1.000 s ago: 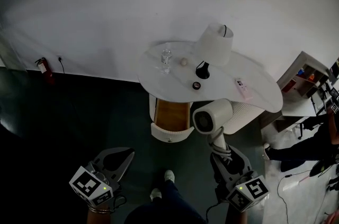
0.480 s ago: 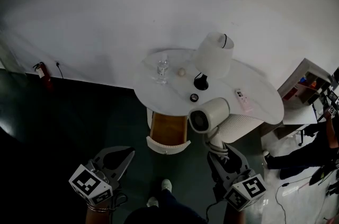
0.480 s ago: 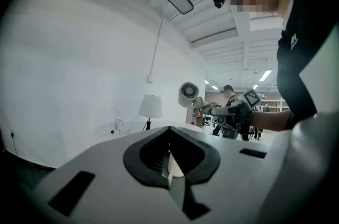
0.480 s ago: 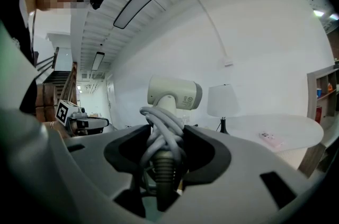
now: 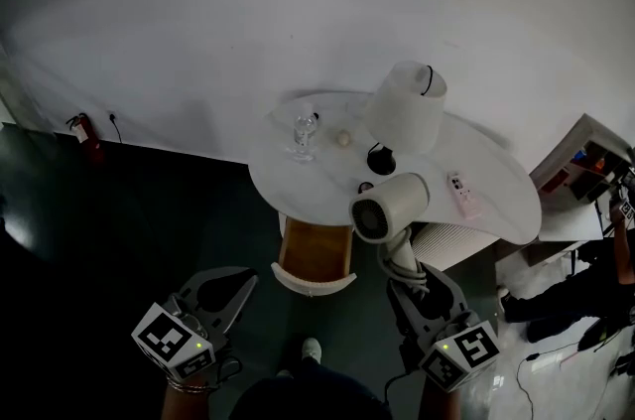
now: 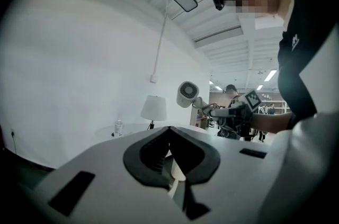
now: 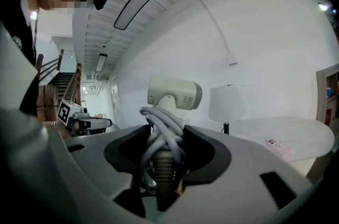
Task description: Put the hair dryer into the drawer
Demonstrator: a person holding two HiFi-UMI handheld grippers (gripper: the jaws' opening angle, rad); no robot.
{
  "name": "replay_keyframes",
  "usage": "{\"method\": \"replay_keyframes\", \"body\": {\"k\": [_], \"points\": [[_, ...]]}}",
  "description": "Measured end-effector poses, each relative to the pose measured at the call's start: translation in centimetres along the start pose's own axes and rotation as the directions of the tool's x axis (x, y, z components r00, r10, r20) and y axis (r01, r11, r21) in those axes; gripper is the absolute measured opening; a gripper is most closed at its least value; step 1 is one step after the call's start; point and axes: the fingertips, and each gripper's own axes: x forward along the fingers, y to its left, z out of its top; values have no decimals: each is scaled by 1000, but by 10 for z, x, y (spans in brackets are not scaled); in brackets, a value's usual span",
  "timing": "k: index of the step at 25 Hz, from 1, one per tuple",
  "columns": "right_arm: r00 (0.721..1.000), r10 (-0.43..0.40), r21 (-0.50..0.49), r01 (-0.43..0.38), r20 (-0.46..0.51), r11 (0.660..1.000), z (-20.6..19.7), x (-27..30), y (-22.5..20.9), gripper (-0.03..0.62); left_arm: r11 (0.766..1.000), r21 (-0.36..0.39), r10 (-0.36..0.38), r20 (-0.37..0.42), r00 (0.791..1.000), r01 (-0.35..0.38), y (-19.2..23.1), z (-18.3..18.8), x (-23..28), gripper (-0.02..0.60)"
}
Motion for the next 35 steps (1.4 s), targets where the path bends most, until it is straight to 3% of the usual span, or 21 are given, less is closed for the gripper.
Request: {"method": "replay_keyframes", "body": {"k": [11,24,35], "points": [[997,61,41,-59,-40,997,-7,24,-29,210,991,-5,132,-27,991,-132,23,-7,16,8],[995,97,50,-95,-28,994,-4,18,-41,210,991,7,135,-27,991,-135,2,-3,31,8],[992,101,81,-95,-74,992,-22,16,-49,210,990,-33,136,-101,986,-140,-8,-26,40,8]]}}
